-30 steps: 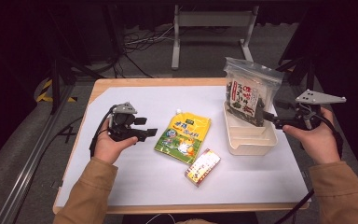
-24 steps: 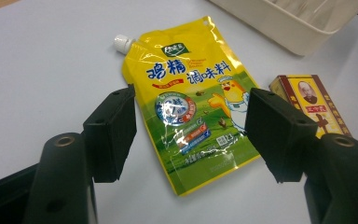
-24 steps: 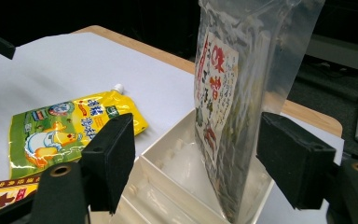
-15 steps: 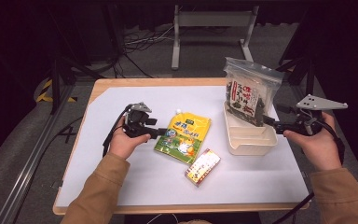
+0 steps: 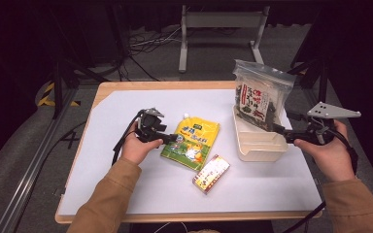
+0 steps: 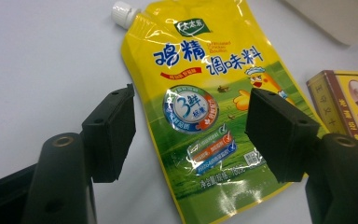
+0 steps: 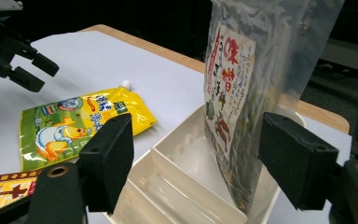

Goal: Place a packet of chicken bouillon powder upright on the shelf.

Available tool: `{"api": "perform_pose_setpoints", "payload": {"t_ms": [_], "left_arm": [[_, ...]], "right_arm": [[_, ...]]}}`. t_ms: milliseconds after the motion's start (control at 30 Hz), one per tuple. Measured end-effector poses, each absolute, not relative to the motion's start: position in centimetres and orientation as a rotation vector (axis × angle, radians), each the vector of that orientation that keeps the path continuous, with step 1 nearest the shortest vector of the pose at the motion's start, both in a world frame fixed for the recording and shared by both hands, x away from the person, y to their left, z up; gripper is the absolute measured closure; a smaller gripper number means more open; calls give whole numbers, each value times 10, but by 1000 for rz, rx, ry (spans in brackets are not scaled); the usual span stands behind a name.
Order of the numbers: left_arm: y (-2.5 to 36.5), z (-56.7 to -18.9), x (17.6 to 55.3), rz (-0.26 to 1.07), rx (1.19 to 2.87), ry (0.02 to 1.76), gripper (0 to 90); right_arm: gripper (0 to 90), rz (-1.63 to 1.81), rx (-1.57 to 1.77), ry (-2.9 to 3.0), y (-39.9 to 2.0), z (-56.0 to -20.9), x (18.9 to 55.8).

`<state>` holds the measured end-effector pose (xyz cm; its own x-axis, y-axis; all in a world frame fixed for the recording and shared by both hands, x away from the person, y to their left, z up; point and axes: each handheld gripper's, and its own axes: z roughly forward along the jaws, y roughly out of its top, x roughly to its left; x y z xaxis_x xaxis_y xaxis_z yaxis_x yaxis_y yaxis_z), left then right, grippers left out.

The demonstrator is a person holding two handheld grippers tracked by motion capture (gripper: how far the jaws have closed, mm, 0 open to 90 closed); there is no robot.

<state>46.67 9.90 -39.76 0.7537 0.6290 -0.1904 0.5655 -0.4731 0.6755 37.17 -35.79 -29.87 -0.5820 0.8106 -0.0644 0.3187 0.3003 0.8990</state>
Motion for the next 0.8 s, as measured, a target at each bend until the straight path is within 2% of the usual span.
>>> {"api": "perform_pose_setpoints", "payload": {"t_ms": [467,700,800], "left_arm": [[81,-423,478,40,2263,987,289],[75,-433,483,-77,2242,1034,195],[73,-433,482,-67,2241,1029,222]], "right_arm": [[266,1248,962,2071,-351,-302,373],[266,1244,965,2078,-350,-304,374],[266,1243,963,2079,-349,-304,374]]}}
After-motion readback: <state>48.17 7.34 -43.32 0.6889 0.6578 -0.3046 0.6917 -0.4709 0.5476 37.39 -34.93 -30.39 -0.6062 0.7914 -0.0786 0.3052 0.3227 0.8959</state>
